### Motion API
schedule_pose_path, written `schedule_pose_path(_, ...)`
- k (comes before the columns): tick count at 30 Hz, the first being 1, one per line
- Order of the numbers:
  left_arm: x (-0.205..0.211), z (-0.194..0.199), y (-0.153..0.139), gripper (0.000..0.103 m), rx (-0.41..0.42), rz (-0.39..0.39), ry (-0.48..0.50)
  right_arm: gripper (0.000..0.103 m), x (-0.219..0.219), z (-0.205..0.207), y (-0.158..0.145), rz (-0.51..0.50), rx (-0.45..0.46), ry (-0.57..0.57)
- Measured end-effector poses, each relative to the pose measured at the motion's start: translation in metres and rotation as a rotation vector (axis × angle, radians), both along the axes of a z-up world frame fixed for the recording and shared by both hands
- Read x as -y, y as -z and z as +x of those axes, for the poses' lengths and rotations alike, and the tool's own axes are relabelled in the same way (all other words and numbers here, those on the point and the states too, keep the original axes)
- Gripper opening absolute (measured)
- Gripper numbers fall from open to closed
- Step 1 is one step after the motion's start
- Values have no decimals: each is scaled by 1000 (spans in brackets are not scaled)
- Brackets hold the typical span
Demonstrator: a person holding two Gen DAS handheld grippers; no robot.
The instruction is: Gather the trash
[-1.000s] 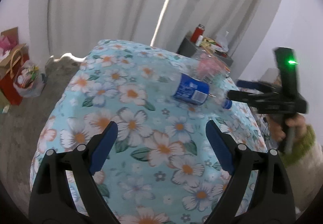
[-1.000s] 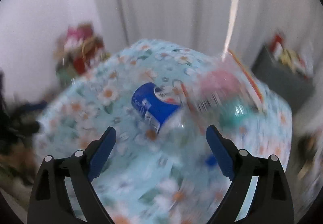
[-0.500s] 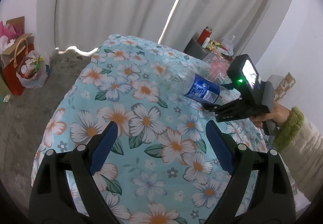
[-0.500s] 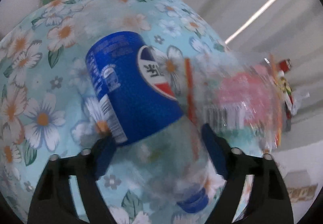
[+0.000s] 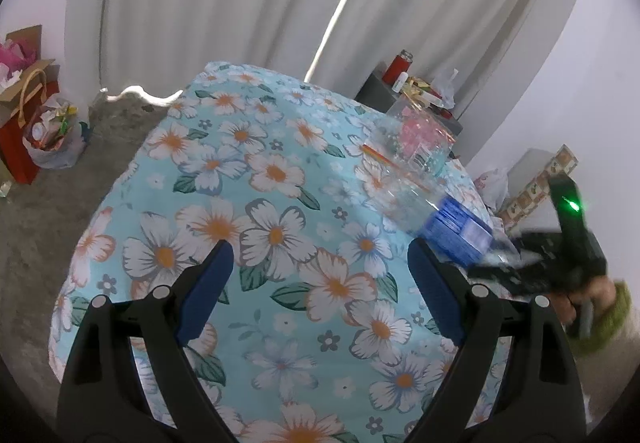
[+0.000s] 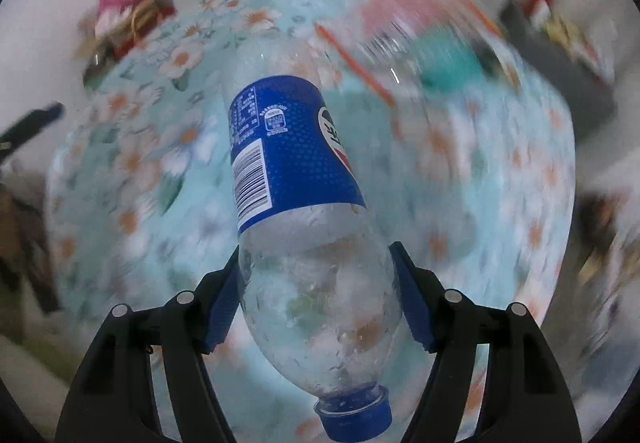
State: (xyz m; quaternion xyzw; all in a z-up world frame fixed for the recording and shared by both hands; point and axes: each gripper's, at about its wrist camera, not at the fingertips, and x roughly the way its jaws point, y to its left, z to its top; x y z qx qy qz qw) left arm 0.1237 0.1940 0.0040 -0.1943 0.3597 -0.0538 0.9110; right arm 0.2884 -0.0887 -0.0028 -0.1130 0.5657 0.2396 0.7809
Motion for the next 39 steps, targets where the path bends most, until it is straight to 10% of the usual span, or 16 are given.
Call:
schedule_pose_path(11, 28, 84, 4, 84, -6, -151, 160, 68, 113, -76, 32, 296, -111, 514)
schedule_pose_path(23, 29, 296, 50, 84, -119, -553, 209, 69, 123, -73, 41, 394, -140, 569)
schedule_pose_path(35, 43, 342, 87, 84, -189, -584, 324, 69, 125, -69, 46, 417, -163, 583)
schedule_pose_path(39, 52, 340, 87, 66, -210, -538, 373, 69, 127, -69, 47, 428, -167, 588)
